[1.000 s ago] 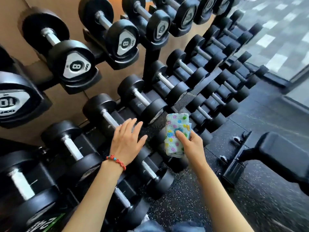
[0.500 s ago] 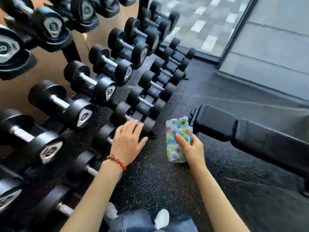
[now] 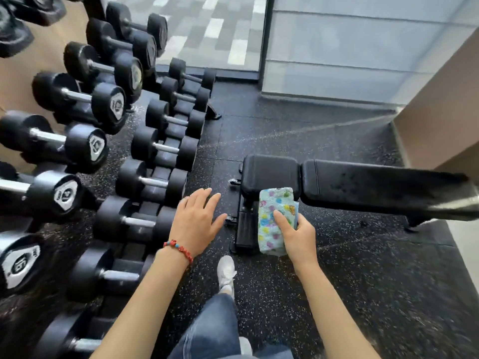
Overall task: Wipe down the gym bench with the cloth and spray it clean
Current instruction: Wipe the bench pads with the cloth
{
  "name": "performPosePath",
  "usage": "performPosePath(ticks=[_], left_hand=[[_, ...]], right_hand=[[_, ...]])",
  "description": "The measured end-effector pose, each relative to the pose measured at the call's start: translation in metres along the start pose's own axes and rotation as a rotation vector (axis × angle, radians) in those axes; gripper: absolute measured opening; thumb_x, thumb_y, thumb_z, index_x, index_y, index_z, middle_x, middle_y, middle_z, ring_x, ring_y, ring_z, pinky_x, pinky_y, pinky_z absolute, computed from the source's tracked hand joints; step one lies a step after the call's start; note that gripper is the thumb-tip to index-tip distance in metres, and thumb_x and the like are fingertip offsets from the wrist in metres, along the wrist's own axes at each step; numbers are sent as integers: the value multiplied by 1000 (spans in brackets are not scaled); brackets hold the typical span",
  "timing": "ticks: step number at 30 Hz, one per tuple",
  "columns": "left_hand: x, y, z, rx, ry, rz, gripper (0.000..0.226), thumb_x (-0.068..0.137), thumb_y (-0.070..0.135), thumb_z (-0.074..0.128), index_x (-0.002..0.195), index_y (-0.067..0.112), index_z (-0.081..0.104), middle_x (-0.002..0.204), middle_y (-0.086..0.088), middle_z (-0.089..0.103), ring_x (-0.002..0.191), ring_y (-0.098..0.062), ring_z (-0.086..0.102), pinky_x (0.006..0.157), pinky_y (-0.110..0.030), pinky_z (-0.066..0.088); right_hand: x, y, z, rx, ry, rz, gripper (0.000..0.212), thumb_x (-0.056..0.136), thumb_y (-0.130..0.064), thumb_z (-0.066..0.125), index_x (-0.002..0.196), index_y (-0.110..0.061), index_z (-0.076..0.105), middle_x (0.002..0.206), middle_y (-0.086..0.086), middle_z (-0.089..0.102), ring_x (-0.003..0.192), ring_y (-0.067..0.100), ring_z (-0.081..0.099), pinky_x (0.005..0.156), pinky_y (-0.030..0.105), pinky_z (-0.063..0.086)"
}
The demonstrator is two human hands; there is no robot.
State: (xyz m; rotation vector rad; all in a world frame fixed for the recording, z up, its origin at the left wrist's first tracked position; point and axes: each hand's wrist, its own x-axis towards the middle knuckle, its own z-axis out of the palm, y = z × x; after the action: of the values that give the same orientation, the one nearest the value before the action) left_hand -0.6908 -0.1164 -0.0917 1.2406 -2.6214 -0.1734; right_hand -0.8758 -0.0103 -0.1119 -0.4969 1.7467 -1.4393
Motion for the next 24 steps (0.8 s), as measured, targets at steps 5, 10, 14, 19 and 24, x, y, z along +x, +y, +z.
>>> performPosePath(ticks=[5, 10, 14, 19, 24], left_hand=[[85, -5, 31, -31, -59, 73, 47, 76, 23, 76, 113, -2, 63, 115, -25, 62, 107, -39, 59, 87, -51, 47], [159, -17, 59, -33, -124, 131, 46, 79, 25, 73, 115, -1, 61, 118, -22, 61, 110, -38, 56, 90, -50, 46], [201, -20, 83, -29, -193, 130, 48, 88, 32, 61, 126, 3, 55, 130, -19, 54, 121, -34, 48, 98, -47, 39], [232, -17, 126, -34, -311, 61, 49, 91, 34, 55, 131, 5, 50, 135, -17, 49, 127, -31, 42, 102, -44, 35], [256, -8, 174, -92, -367, -47, 43, 84, 22, 68, 119, -1, 59, 123, -22, 58, 116, -37, 53, 93, -50, 45]], right_hand=[[67, -9, -7, -9, 69, -17, 27, 83, -25, 67, 108, -16, 60, 99, 1, 70, 79, 7, 69, 58, 18, 54], [133, -12, -6, -31, 102, -14, 67, 86, -25, 64, 142, -23, 27, 132, -1, 47, 107, 8, 58, 70, 17, 55], [175, -10, -4, 33, 121, 13, 65, 87, -17, 62, 141, -29, 29, 134, -6, 43, 110, 7, 56, 71, 18, 56], [235, 7, -14, -19, 80, 44, 60, 90, -17, 59, 135, -43, 30, 119, -25, 46, 95, -16, 56, 65, 9, 50], [301, 38, -30, -148, 24, 161, 51, 92, -22, 56, 128, -52, 36, 101, -28, 48, 80, -22, 55, 59, 5, 47]])
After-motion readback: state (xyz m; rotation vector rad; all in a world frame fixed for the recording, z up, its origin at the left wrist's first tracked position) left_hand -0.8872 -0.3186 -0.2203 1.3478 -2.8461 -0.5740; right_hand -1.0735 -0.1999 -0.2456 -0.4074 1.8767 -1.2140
